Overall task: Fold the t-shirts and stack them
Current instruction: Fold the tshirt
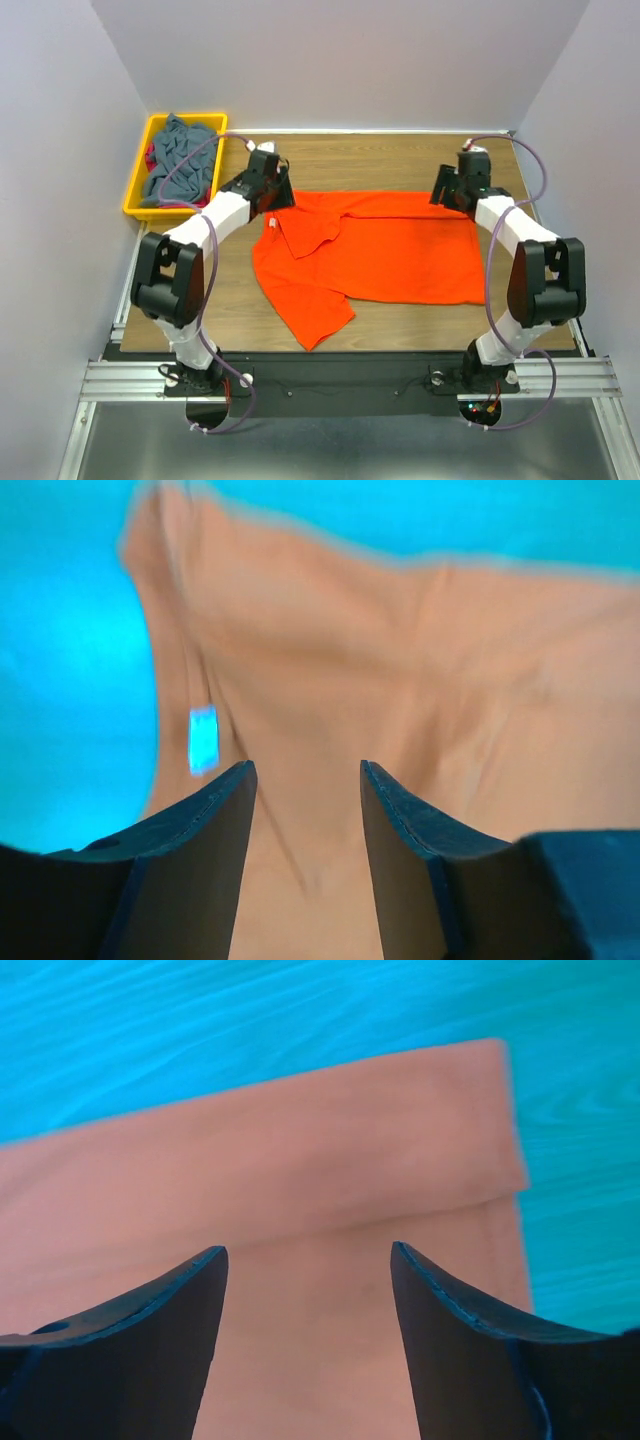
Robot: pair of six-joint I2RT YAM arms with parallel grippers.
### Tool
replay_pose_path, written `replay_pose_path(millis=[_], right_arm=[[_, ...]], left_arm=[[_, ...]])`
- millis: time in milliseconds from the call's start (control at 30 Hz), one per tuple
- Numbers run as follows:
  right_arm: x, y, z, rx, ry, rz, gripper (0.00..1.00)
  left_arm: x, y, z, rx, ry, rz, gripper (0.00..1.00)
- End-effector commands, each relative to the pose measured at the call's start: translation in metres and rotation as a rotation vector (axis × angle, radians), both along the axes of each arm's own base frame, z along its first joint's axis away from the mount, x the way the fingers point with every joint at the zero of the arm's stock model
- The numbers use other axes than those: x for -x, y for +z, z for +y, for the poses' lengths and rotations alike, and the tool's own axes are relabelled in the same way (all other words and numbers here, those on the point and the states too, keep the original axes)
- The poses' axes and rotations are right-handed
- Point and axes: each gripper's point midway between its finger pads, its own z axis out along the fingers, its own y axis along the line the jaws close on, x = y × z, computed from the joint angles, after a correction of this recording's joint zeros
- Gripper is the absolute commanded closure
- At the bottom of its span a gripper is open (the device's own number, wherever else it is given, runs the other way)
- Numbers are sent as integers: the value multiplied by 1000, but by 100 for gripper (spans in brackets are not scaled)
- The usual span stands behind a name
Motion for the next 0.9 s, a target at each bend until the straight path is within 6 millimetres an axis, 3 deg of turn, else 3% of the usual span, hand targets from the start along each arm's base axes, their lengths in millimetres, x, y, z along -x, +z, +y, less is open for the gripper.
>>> replay_pose_path(millis=[0, 33, 67, 100, 133, 267, 400, 600, 700, 800, 833, 867], right_arm=[[-24, -2, -28, -109, -122, -13, 32], [-25, -6, -28, -121, -122, -3, 34], [-28, -9, -48, -131, -166, -1, 39], [-32, -9, -54, -135, -182, -5, 43], [-34, -18, -58, -134, -191, 14, 50], [-44, -34, -72, -147, -227, 36, 62], [-49, -52, -87, -171, -275, 58, 63], [-42, -91, -110, -208, -353, 132, 63], [-40, -107, -120, -236, -397, 161, 63], [-42, -115, -126, -276, -422, 173, 63], [-47, -118, -128, -286, -428, 172, 63], [-50, -118, -129, -291, -426, 169, 63]], left_arm=[[-61, 31, 7, -8, 26, -131, 46], [-69, 18, 10, -17, 35, -110, 52], [-77, 16, 15, -15, 48, -112, 55], [-86, 19, 16, -8, 54, -123, 57], [-91, 7, 15, -11, 48, -108, 62], [-107, -19, 14, -25, 38, -73, 65], [-111, -44, 20, -24, 57, -31, 68], [-108, -75, 56, -30, 138, 32, 71], [-109, -79, 72, -28, 176, 41, 71], [-117, -81, 79, -13, 192, 43, 71], [-126, -73, 77, -1, 187, 23, 71], [-129, -79, 76, -3, 186, 35, 71]])
